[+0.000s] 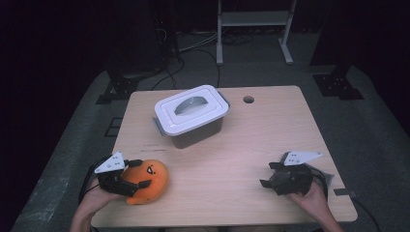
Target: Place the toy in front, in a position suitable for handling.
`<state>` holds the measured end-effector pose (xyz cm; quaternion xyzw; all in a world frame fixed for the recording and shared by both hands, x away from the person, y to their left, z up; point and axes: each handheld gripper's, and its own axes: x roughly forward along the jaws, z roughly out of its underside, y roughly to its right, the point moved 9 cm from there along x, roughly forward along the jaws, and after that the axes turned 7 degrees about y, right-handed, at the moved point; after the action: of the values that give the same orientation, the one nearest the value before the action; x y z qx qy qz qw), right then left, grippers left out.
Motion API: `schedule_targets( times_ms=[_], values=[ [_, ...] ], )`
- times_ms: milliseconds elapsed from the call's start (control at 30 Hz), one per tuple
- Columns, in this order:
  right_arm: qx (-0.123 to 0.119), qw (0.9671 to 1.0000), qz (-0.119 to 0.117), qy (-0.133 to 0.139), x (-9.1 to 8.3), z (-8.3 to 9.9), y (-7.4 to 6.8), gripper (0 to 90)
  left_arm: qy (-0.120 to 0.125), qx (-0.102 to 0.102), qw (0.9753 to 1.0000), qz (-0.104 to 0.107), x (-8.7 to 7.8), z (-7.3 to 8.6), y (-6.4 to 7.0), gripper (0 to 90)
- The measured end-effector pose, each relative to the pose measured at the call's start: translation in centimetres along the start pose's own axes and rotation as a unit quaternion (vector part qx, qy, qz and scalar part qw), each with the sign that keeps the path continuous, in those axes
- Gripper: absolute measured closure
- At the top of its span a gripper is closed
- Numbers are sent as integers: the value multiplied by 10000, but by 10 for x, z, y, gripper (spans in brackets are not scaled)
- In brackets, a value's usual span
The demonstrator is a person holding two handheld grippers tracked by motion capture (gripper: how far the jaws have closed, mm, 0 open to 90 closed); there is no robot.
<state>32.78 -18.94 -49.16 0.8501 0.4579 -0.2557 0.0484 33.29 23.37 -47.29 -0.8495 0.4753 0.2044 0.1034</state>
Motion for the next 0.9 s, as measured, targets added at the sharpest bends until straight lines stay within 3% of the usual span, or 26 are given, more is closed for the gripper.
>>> schedule_targets(
  times_ms=[233, 467, 900],
  values=[
    [0, 10000, -2, -2, 0, 0, 0, 203, -49, 14, 10000, -27, 2, 2, -1, 283],
    [-1, 10000, -9, -33, 1, 1, -1, 203, -97, 166, 9998, -71, 1, 1, 1, 410],
    [-8, 10000, -2, -14, 0, 0, 0, 205, -88, 55, 9999, -33, -3, -4, 3, 498]
  ],
)
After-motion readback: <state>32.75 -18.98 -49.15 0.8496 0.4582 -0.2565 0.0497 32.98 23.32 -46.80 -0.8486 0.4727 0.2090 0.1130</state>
